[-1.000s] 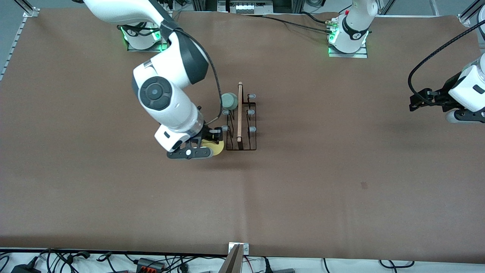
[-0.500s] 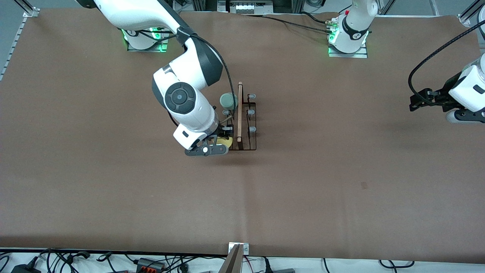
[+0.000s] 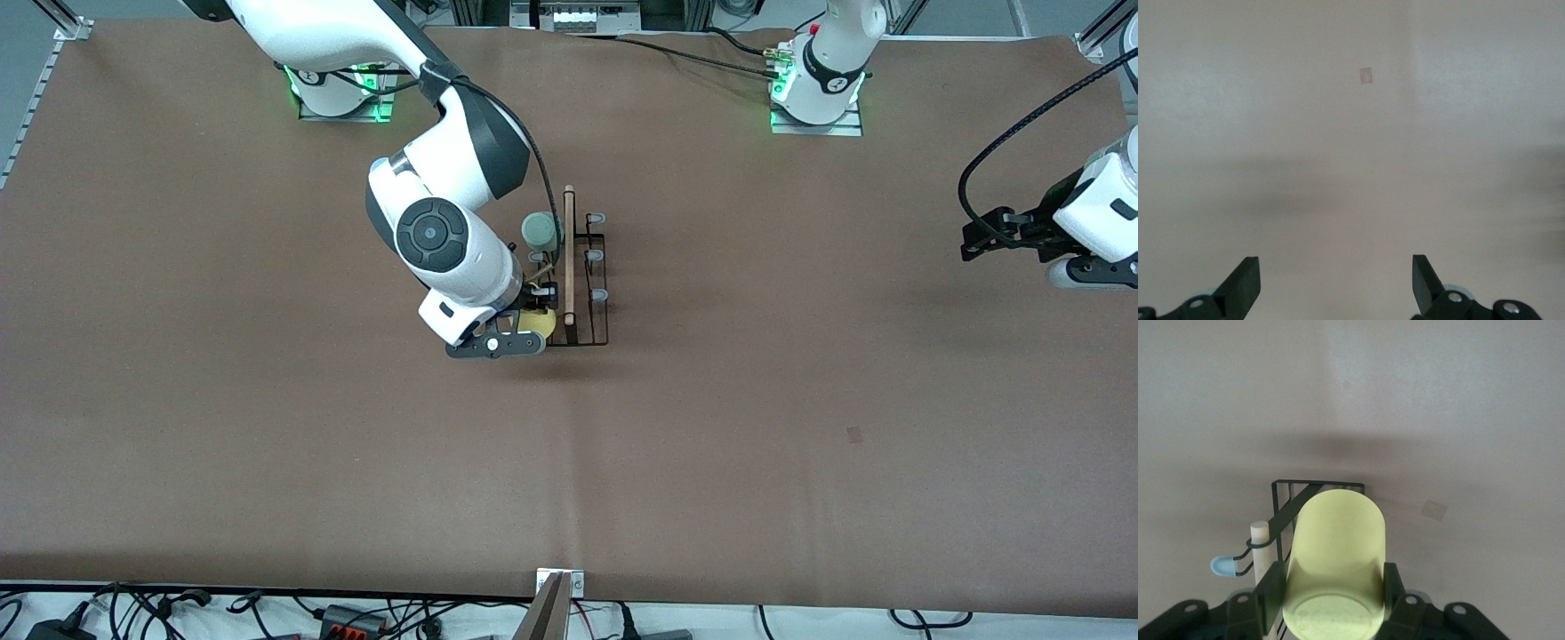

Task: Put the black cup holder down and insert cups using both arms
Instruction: 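Carry the yellow cup to the rack with the right gripper, then lower the yellow cup onto a rack peg and open the right gripper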

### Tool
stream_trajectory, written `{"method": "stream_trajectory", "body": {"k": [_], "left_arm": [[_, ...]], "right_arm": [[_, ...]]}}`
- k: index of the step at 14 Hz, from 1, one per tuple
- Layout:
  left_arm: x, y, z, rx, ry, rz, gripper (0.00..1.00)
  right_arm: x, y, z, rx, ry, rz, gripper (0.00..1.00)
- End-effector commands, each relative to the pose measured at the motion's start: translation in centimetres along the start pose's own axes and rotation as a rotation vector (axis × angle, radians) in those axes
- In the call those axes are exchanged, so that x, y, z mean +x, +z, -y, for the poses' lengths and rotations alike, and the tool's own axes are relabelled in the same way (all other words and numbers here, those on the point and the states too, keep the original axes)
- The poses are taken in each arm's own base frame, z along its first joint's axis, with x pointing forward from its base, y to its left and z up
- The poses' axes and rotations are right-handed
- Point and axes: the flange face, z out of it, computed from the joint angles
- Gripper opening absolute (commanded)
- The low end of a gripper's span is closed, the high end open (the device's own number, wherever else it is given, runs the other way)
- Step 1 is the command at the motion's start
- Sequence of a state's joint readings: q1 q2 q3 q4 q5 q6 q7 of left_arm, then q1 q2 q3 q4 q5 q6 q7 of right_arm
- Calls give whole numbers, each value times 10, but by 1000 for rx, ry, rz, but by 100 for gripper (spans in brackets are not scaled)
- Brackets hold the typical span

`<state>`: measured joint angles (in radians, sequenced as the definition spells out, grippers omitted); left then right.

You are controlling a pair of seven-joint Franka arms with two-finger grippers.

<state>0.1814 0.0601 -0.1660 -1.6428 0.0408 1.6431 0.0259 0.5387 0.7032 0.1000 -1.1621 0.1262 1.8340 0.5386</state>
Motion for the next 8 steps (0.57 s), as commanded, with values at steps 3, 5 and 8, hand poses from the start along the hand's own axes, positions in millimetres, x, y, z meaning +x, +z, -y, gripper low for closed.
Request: {"method": "stream_trajectory", "body": {"k": [3, 5, 8], "left_arm": [[-1, -7, 3, -3, 16, 0, 100], [-1, -7, 3, -2, 16, -1, 100], [-1, -7, 3, -2, 16, -1, 100]], "right_arm": [[-7, -13, 4, -5, 2, 19, 29], [-6, -19, 2, -4, 2, 23, 29], [-4, -36, 5, 11, 1, -7, 29]]}}
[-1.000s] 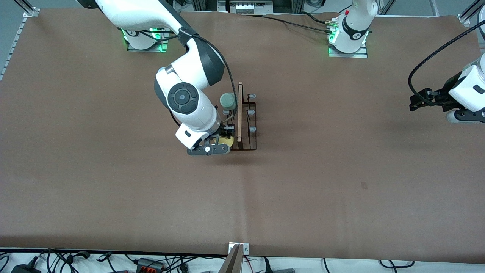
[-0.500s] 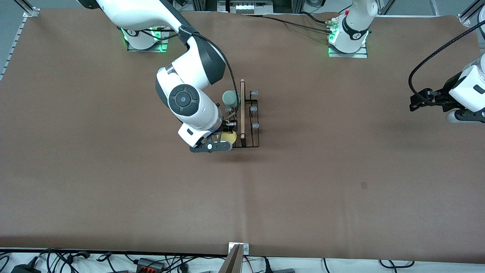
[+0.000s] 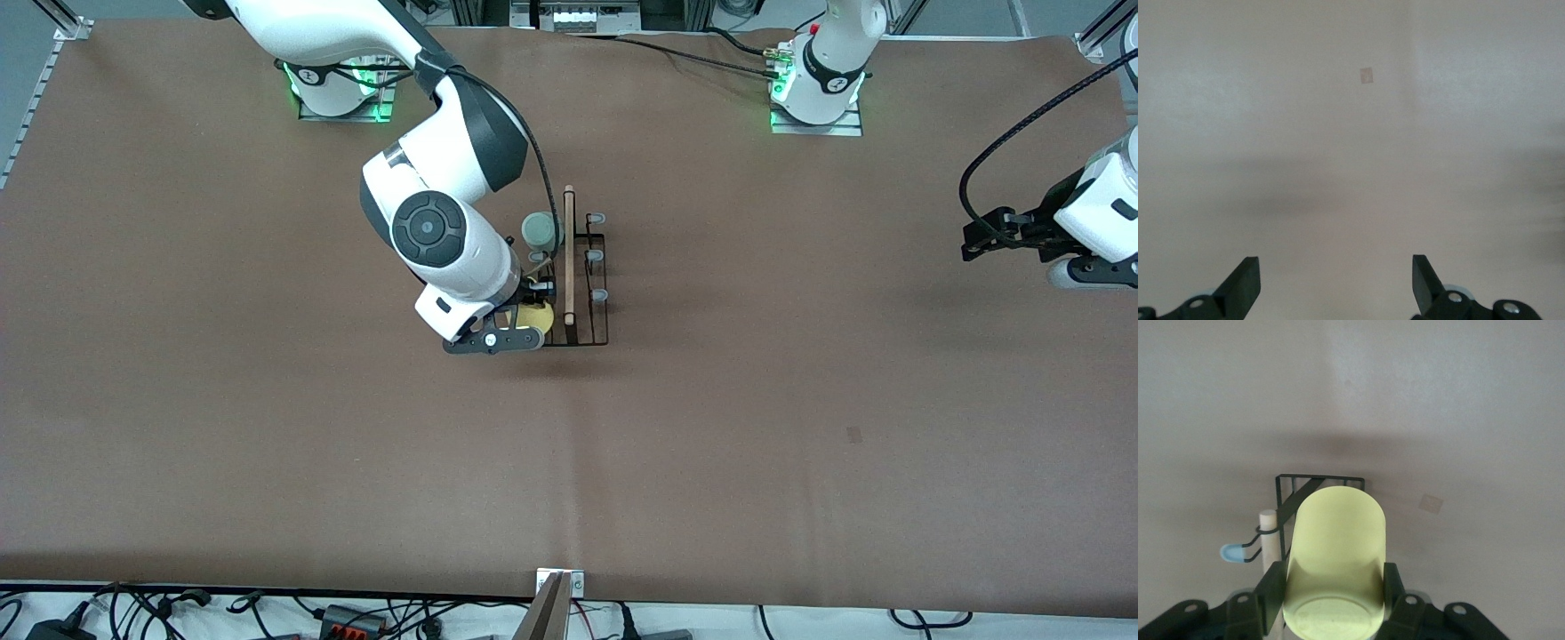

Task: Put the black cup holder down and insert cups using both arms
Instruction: 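Lower the yellow cup onto a rack peg and open the right gripper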

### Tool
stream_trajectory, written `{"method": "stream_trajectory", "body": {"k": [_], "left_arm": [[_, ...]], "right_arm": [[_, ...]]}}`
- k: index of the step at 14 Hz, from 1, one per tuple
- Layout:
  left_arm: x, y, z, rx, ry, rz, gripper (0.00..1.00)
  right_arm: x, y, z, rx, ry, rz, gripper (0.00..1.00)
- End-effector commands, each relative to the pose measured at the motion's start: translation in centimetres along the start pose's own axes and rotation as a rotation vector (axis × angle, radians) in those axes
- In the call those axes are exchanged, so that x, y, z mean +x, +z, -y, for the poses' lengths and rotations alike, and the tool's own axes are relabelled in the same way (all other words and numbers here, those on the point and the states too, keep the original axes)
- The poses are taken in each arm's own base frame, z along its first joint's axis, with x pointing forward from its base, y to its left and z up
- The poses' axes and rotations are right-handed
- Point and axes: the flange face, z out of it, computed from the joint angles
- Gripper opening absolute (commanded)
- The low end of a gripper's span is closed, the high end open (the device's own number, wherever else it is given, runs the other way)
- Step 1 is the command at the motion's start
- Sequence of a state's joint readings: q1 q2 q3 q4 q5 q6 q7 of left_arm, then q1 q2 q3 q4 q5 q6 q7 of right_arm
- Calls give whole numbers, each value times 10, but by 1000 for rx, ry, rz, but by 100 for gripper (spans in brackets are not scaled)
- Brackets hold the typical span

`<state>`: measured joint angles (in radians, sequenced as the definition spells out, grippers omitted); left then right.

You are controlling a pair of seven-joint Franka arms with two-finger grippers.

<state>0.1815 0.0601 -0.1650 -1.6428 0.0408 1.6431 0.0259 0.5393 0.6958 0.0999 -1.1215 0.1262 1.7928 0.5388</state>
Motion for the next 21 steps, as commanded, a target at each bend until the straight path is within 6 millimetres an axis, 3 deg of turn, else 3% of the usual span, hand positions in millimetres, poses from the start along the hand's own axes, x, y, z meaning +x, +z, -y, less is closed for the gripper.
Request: {"method": "stream_trajectory", "body": {"k": [1, 7, 12, 21], "left_arm": [[-1, -7, 3, -4, 17, -1, 100], [-1, -7, 3, -4, 17, -1, 100], [-1, -7, 3, -4, 17, -1, 100], [-1, -7, 3, -4, 17, -1, 100]], "right_arm": [[-1, -15, 1, 3, 8, -5, 29], [-14, -9, 17, 2, -15, 27, 29], [-26, 13, 26, -39, -42, 66, 29], [-16, 47, 18, -94, -39, 72, 30]]}}
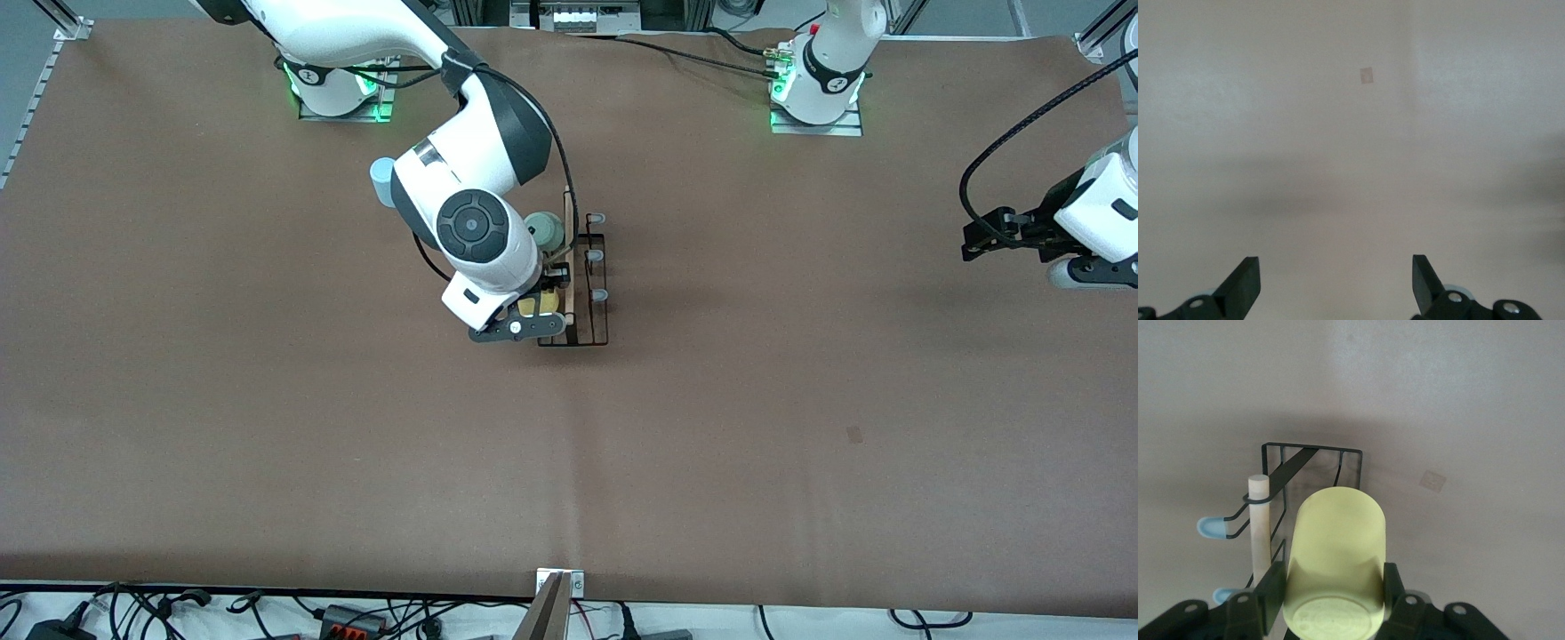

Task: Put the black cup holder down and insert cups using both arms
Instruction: 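Lower the yellow cup onto a rack peg and open the right gripper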

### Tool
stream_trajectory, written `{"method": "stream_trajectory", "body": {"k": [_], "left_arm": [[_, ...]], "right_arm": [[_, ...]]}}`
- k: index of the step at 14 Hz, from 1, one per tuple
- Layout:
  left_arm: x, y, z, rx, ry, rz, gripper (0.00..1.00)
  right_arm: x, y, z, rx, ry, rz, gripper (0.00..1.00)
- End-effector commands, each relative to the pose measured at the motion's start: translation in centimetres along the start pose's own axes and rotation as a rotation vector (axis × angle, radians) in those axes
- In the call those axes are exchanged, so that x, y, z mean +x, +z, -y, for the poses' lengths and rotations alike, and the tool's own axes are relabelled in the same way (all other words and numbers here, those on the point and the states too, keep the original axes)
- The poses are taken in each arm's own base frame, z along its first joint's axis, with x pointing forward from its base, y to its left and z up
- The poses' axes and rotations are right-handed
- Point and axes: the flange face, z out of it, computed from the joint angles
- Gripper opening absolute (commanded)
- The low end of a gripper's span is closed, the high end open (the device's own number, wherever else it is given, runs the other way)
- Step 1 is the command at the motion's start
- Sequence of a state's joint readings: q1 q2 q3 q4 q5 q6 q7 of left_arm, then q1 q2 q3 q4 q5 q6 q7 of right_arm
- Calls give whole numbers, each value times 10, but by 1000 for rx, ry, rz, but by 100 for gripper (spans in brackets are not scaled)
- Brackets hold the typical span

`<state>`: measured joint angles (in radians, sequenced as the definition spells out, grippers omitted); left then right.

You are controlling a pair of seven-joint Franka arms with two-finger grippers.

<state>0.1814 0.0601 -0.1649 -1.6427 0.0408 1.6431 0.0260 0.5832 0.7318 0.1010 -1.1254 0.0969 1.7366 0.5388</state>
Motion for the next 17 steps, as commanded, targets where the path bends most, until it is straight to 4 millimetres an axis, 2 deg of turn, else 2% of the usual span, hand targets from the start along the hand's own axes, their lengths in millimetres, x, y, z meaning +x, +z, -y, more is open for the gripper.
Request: {"method": "stream_trajectory", "body": {"k": [1, 6, 7, 8, 9, 10, 13, 15, 17], "left_arm": [[-1, -7, 3, -4, 17, -1, 100], [-1, -7, 3, -4, 17, -3, 100], [-1, -7, 3, -4, 17, -1, 100], [-1, -7, 3, -4, 17, -1, 100], [-1, -7, 3, -4, 17, -1, 100], [-1, -7, 3, -4, 17, -1, 100], [-1, -7, 3, -4, 17, -1, 100], [-1, -7, 3, -4, 17, -1, 100], [-1, -7, 3, -4, 17, -1, 100]], "right_arm": [[2, 12, 3, -18, 9, 2, 30], [6, 32, 10, -13, 4, -5, 30], [7, 33, 11, -7, -1, -12, 35], [8, 34, 10, -7, 9, -14, 70], [8, 32, 11, -4, 10, -21, 100], [11, 27, 7, -1, 16, -29, 100], [17, -1, -7, 9, 48, -66, 100], [16, -52, -30, 6, 80, -133, 100], [18, -88, -60, -14, 125, -170, 100]]}}
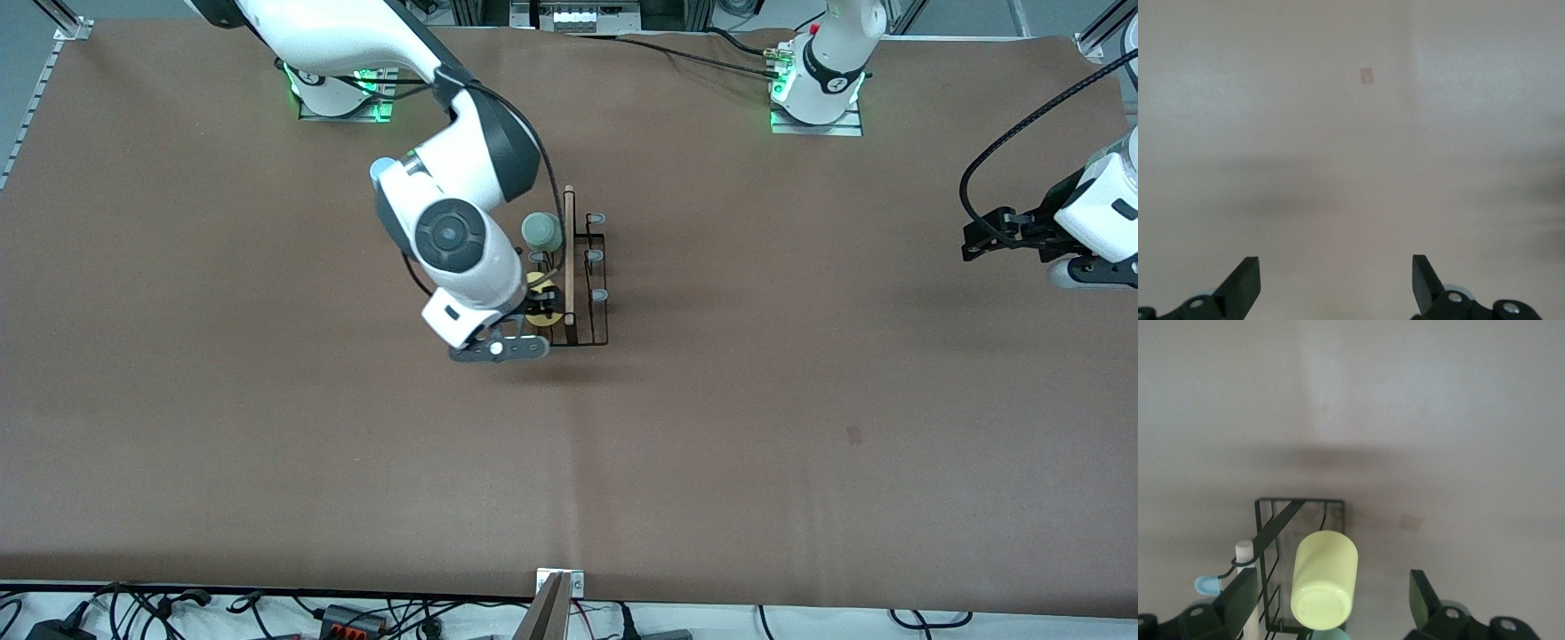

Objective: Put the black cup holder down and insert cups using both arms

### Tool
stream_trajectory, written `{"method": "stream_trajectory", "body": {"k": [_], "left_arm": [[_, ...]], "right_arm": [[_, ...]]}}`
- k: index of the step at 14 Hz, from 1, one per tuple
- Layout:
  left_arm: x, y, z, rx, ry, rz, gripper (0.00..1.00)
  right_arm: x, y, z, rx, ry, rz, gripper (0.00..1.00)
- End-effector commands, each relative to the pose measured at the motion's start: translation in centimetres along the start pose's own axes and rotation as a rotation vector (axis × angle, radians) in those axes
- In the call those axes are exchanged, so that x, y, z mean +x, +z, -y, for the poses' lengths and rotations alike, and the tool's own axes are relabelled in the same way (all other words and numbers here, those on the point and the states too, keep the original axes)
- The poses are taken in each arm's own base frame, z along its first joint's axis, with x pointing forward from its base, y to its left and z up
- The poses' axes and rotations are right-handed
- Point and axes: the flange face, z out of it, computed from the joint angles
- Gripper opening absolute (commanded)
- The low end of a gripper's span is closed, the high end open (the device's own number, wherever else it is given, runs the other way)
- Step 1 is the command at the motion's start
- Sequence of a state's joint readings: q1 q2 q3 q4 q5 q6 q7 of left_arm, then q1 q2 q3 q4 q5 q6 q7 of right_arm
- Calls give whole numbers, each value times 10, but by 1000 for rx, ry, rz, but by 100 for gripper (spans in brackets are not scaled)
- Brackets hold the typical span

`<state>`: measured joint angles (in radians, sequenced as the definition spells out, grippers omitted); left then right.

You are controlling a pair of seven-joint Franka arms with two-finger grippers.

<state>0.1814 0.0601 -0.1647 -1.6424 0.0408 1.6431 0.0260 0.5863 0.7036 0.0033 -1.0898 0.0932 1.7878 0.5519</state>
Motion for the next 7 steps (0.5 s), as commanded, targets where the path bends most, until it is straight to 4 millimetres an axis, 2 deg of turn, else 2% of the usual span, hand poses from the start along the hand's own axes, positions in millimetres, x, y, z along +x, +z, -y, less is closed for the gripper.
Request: {"method": "stream_trajectory", "body": {"k": [1, 4, 6, 7], "left_arm": [[-1, -7, 3, -4, 17, -1, 100], [-1, -7, 3, -4, 16, -1, 100], [-1, -7, 4, -2, 16, -1, 100], [-1, -7, 3, -4, 16, -1, 100]], "right_arm": [[6, -53, -39, -34, 63, -50, 100], [26, -67, -83, -78, 124, -84, 100], [29, -70, -94, -94, 139, -79, 100], [28, -82, -99, -95, 146, -93, 100]]}}
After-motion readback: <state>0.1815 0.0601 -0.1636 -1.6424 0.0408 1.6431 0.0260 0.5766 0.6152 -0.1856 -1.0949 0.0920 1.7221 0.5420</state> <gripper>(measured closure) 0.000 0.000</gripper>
